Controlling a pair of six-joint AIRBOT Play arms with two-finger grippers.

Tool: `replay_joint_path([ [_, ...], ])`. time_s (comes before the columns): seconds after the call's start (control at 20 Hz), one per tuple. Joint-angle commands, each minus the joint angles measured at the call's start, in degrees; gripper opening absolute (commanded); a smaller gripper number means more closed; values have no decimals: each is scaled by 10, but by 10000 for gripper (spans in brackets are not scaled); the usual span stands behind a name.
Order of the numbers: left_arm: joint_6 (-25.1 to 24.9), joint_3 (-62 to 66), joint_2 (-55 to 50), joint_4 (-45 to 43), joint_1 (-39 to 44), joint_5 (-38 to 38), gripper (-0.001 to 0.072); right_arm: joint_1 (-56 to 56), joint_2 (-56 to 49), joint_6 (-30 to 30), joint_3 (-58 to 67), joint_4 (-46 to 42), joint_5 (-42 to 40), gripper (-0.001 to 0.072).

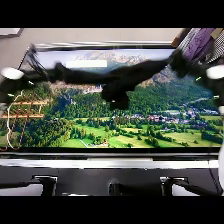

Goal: Fold the clothes and pants, and hang the long-sleeved shirts on hangers.

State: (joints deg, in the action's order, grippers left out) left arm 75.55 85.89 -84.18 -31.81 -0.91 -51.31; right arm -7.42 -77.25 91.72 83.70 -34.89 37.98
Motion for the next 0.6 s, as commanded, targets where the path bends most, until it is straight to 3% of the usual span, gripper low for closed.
replay_joint_path([
  [0.0, 97, 123, 111, -157, -24, -3, 25, -14, 103, 53, 124, -106, 15, 43],
  [0.15, 141, 175, 214, -214, -38, -3, 26, -14, 185, 106, 204, -213, 49, 44],
  [0.4, 168, 176, 380, -300, -38, -3, 27, -14, 312, 112, 239, -243, 85, 44],
  [0.55, 249, 176, 446, -418, -38, -3, 27, -14, 359, 148, 248, -311, 78, 44],
])
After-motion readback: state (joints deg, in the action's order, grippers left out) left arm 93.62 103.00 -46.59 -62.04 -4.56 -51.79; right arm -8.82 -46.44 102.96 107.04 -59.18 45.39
